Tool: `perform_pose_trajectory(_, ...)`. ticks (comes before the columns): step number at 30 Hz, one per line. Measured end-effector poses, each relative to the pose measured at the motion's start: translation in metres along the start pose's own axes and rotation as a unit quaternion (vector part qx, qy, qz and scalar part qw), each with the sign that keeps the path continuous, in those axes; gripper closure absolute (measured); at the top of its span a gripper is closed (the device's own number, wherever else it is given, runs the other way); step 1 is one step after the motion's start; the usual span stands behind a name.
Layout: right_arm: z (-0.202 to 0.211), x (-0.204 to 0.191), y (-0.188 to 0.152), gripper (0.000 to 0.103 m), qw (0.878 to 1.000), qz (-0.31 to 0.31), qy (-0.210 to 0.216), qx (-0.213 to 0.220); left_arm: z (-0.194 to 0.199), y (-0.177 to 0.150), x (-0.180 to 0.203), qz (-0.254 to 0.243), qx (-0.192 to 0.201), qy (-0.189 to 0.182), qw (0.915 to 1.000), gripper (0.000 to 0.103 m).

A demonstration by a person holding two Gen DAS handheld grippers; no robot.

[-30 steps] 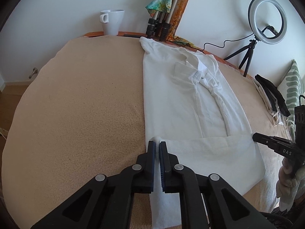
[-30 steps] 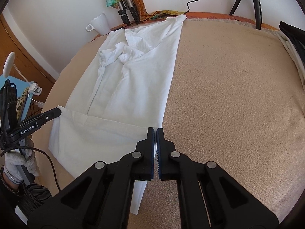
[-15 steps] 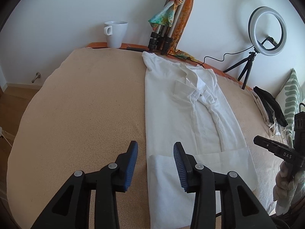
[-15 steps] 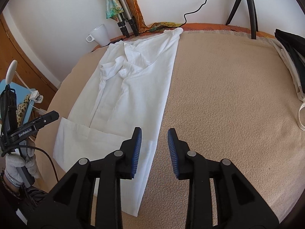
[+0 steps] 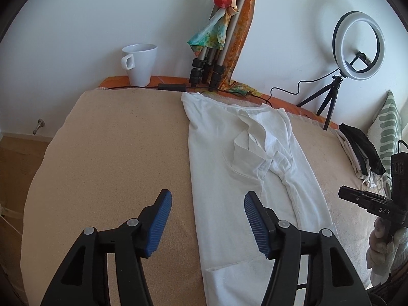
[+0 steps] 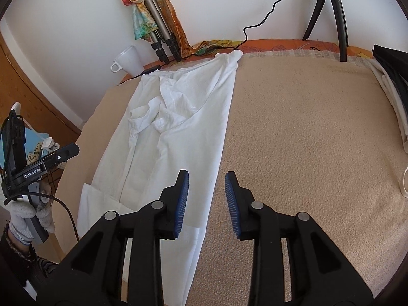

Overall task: Fold small clothes
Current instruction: 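Move the right tool to the shirt collar and grasp it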

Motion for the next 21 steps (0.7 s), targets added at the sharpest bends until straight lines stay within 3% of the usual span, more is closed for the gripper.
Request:
perform_pose_trajectory(16,-0.043,0.042,0.085,0.072,0.999,-0.022,0.044,-0.002,-0.091,0.084,-0.024,-0.006,-0.014,-0.018,0.9997,0.050)
perform_pose_trajectory(19,-0.054,0.045,0.104,0.072,0.998,-0.029,0.057,-0.001,-0.108,0.096,-0.023,0.003,-0.020,-0.032,0.9993,0.059)
perform_pose_trajectory(21,-0.062,0.047,0.115,0.072,0.998,-0.031,0.061,-0.001,-0.121,0.102,-0.023,0.006,-0.026,-0.035,0.9990,0.070)
Point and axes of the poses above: each gripper's, at about its wrist camera, not at the fingertips, and z roughly against the way its jaws point, x to its right, y to its top, the point moved 8 cm from there along -z, roughly the way its jaws point, and after that the axes turned 11 degrees about y, right-handed, at the moved point
